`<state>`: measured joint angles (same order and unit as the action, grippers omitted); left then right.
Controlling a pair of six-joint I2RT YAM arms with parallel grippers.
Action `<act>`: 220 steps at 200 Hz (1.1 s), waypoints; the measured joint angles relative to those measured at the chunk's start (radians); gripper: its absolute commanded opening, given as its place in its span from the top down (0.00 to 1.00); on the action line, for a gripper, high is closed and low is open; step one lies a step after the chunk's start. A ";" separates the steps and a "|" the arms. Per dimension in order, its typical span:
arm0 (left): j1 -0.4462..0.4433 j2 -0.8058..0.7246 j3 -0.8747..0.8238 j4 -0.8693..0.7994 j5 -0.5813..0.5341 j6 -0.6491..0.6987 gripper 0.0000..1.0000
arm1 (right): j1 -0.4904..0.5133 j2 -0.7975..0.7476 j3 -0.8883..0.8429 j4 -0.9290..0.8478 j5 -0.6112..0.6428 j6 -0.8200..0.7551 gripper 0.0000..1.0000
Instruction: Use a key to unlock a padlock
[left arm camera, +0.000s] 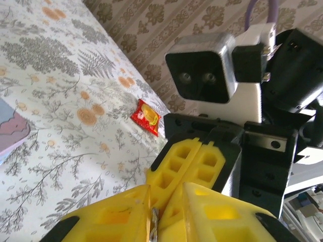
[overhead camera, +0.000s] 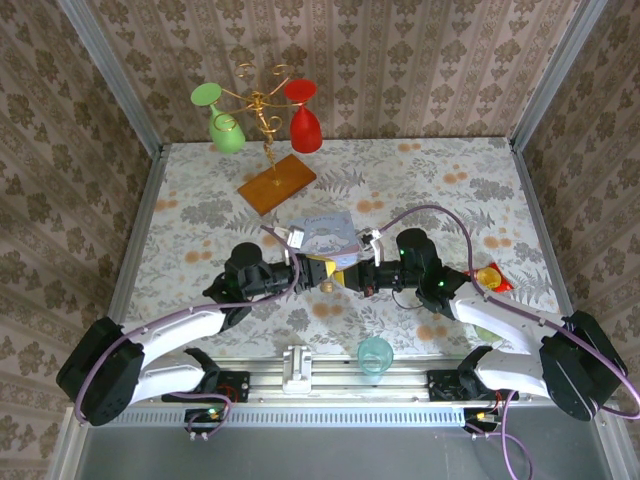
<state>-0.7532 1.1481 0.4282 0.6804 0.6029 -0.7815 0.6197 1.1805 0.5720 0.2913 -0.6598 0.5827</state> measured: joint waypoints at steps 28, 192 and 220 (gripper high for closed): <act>0.000 0.000 0.000 -0.021 -0.002 0.015 0.94 | 0.000 0.009 0.000 0.001 -0.003 0.000 1.00; 0.008 -0.031 0.076 0.040 -0.198 -0.085 1.00 | -0.111 0.196 -0.057 0.644 -0.038 0.245 0.42; 0.014 -0.031 0.067 0.076 -0.208 -0.111 1.00 | -0.111 0.266 -0.058 0.814 -0.060 0.335 0.47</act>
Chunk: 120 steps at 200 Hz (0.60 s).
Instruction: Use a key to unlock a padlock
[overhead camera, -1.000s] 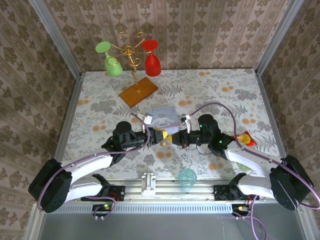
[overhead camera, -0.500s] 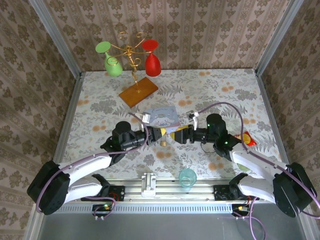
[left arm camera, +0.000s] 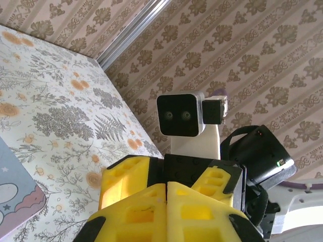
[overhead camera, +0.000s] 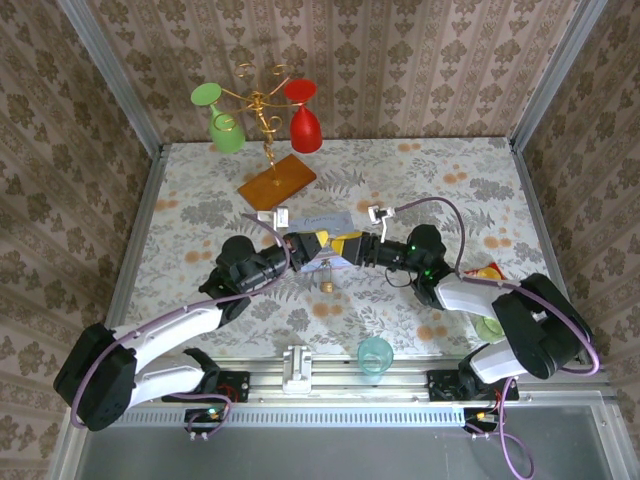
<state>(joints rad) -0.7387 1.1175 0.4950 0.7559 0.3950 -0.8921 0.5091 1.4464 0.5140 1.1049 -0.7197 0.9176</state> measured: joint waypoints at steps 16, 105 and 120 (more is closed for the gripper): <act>0.000 0.000 -0.006 0.014 -0.001 -0.006 1.00 | 0.000 0.002 -0.001 0.047 -0.005 0.025 0.51; 0.000 -0.009 -0.010 0.016 -0.015 -0.006 1.00 | 0.026 0.012 -0.001 0.129 -0.026 0.072 0.65; 0.000 -0.010 -0.010 0.016 -0.015 -0.006 1.00 | 0.032 0.026 -0.001 0.131 -0.026 0.080 0.67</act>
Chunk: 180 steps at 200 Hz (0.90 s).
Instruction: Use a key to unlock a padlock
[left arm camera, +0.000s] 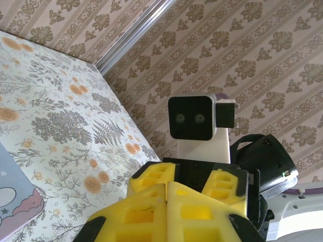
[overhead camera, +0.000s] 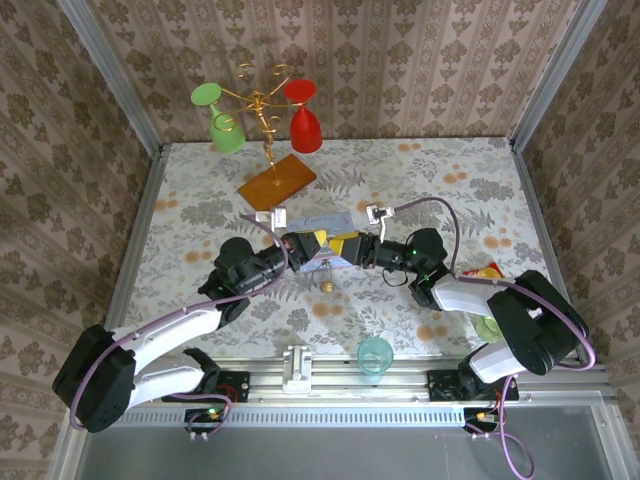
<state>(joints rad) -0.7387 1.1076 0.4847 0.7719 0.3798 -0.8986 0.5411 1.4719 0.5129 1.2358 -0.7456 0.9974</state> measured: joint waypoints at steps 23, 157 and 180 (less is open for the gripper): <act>0.000 0.000 0.000 0.000 0.000 0.000 1.00 | 0.003 0.009 0.000 0.000 0.000 0.004 0.72; 0.000 0.021 -0.010 0.043 0.002 0.000 1.00 | 0.003 0.009 0.000 0.018 0.008 0.009 0.90; 0.000 0.021 -0.020 0.058 0.000 0.000 1.00 | 0.003 0.008 0.000 0.016 0.009 0.009 0.97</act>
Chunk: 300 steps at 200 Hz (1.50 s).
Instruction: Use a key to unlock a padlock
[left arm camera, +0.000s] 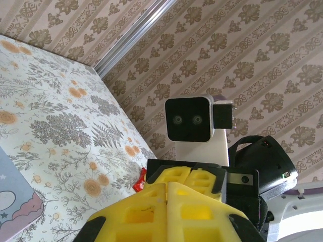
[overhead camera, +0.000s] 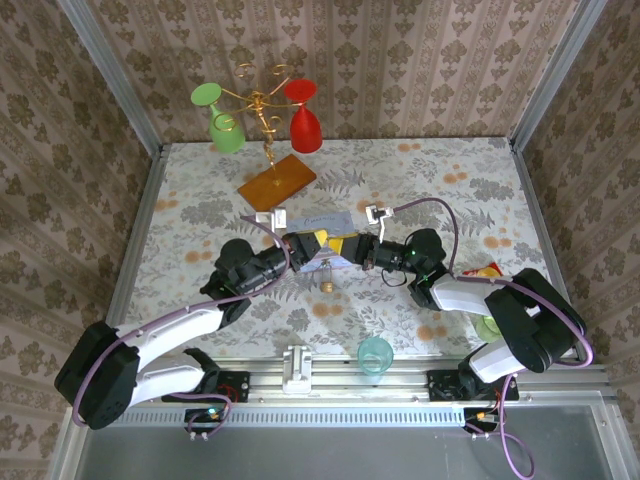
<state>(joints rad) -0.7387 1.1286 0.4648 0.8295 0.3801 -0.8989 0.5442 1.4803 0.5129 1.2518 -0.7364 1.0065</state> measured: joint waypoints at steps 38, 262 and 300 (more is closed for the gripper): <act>0.000 0.011 -0.018 0.036 0.000 -0.011 0.98 | 0.000 -0.005 -0.013 -0.002 0.006 0.003 1.00; -0.066 0.237 -0.080 -0.416 -0.166 0.043 0.14 | -0.012 -0.304 -0.027 -1.159 0.348 -0.402 1.00; -0.071 0.297 -0.007 -0.410 -0.169 0.089 0.16 | -0.014 -0.370 -0.078 -1.174 0.377 -0.405 1.00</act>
<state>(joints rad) -0.8097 1.4258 0.4580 0.4191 0.2111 -0.8101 0.5301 1.1099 0.4347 0.0776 -0.3599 0.6018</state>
